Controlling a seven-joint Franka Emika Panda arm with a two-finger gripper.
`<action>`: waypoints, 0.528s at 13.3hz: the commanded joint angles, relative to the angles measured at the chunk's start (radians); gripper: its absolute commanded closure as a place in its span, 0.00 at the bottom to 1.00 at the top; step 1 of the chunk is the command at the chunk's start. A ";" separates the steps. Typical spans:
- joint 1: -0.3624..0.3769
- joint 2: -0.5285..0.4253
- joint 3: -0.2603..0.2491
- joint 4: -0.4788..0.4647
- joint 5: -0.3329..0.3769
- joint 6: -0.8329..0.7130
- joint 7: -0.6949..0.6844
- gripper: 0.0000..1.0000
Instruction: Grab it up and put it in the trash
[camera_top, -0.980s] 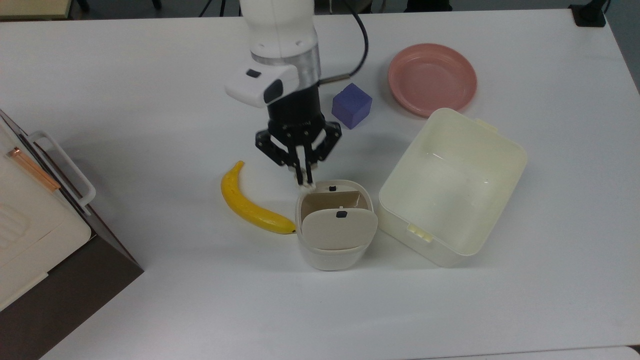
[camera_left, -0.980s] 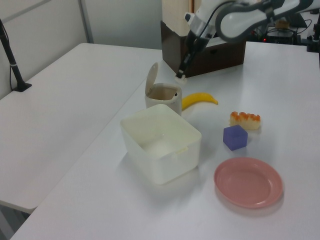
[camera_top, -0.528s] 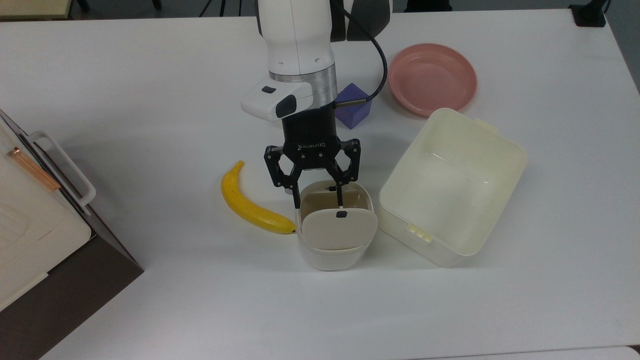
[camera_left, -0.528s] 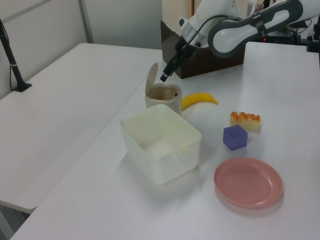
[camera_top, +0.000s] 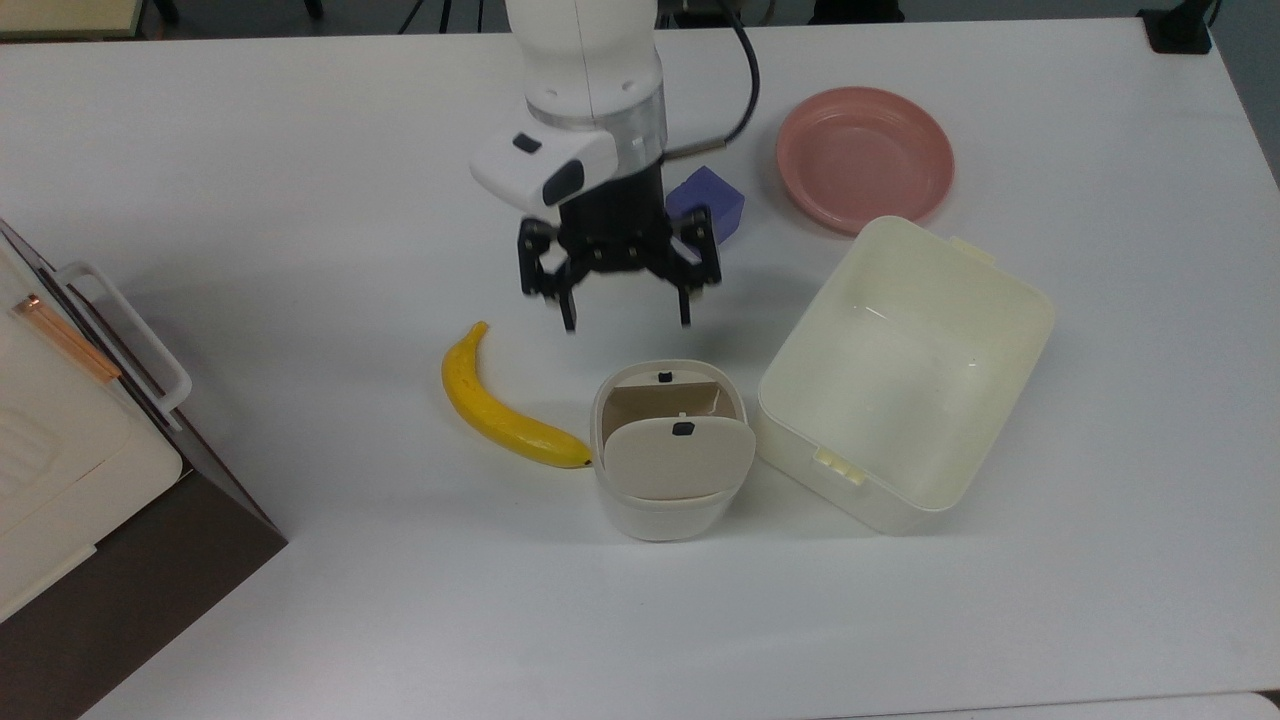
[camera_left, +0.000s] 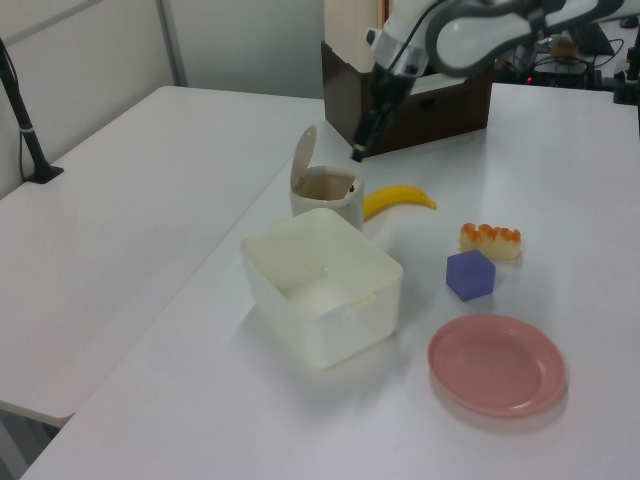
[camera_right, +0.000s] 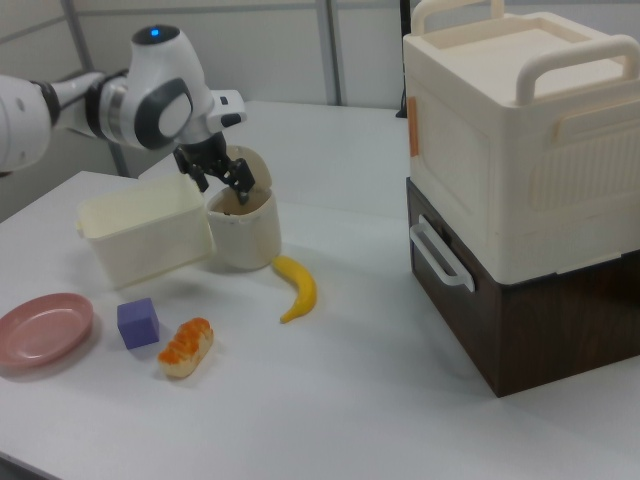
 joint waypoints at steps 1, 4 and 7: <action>-0.007 -0.124 -0.006 -0.015 -0.098 -0.355 0.021 0.00; -0.027 -0.204 -0.003 -0.019 -0.101 -0.470 0.010 0.00; -0.028 -0.233 0.006 -0.023 -0.171 -0.540 0.010 0.00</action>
